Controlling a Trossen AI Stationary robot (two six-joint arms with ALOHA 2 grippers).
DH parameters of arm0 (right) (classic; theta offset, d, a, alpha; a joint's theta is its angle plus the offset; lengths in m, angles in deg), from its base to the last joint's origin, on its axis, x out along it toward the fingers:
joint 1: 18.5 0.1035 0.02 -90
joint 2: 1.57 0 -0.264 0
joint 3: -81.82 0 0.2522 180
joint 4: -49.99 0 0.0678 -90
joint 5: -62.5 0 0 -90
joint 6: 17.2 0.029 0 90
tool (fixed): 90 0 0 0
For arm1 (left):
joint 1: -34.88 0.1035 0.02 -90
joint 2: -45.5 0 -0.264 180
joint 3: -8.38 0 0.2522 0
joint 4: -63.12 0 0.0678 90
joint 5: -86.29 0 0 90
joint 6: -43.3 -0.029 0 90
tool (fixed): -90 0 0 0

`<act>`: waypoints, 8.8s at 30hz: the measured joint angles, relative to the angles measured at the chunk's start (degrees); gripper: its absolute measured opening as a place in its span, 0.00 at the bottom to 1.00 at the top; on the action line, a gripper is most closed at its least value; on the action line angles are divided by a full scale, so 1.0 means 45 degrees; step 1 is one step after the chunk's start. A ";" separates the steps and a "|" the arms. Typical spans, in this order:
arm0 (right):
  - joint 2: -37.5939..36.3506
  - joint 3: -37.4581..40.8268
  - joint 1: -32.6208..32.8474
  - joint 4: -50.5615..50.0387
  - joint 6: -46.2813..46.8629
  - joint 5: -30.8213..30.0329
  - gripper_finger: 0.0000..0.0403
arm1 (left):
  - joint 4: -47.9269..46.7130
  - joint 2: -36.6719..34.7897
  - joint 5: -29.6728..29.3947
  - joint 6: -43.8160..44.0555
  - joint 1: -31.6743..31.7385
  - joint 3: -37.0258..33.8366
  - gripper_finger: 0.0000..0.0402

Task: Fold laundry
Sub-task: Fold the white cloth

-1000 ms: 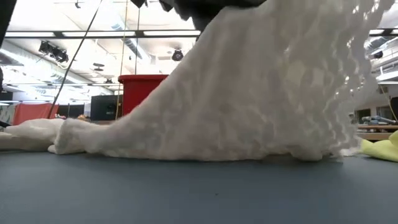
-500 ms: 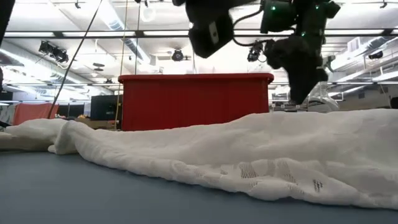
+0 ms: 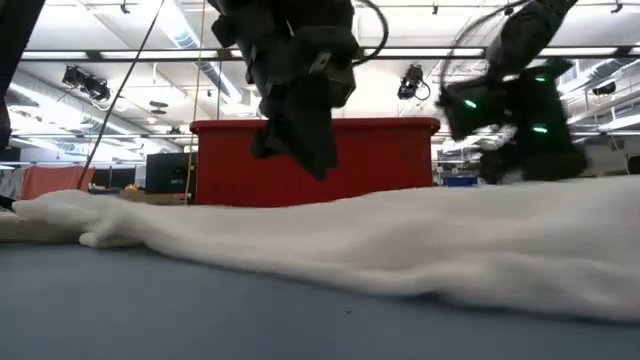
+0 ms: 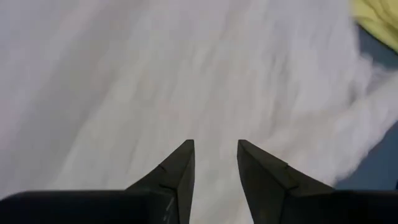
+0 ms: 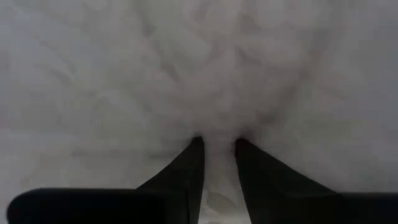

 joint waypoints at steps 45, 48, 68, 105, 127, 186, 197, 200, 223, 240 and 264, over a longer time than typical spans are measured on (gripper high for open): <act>0.4222 -0.6366 0.9810 0.4608 0.5928 -0.3423 0.35 | -0.5224 -0.5338 -0.2210 -1.4735 0.0316 -0.7713 0.59; 0.4949 -0.7540 1.0119 0.3923 0.5926 -0.3344 0.35 | -0.5180 -0.5348 -0.2963 -1.4387 0.0239 -0.7817 0.52; 0.5698 -0.8944 1.2106 0.2789 0.9461 -0.3653 0.34 | -0.7699 -0.8232 -0.1976 -1.2155 0.0107 -0.4785 0.01; 0.1631 -0.8903 1.0639 -0.2518 0.9208 -0.2505 0.00 | -0.8581 -0.8510 -0.0557 -0.8289 -0.0409 -0.3051 0.00; -0.2307 -0.1248 0.4460 0.0506 0.9374 0.0749 0.15 | -0.3503 -0.4456 -0.1423 -1.2629 0.8719 -0.4143 0.11; 0.0501 -0.3074 0.2923 0.3718 1.2463 -0.2928 0.20 | -0.0894 -0.0243 -0.0764 -0.8937 0.9066 -0.3259 0.29; 0.1236 -0.3074 0.1910 0.1930 1.1676 -0.3364 0.13 | -0.4380 -0.0752 -0.1462 -0.7854 1.0868 -0.3387 0.07; 0.1282 -0.2888 0.1237 0.2043 1.0180 -0.3366 0.11 | -0.5274 -0.1255 -0.1444 -0.7896 1.1168 -0.3361 0.04; 0.0588 -0.2453 0.4339 0.5005 0.4609 0.1415 0.02 | -0.5917 -0.9527 -0.0716 -0.3955 0.8460 -0.3337 0.21; 0.0002 -0.1380 -0.1326 0.2717 0.0539 -0.1323 0.02 | -0.4397 -0.9023 -0.0753 -0.1543 0.6069 -0.3356 0.20; -0.2598 -0.0347 0.1662 0.1526 0.6105 -0.4943 0.04 | -0.2130 -0.4130 -0.1064 -0.1300 0.2521 -0.3337 0.16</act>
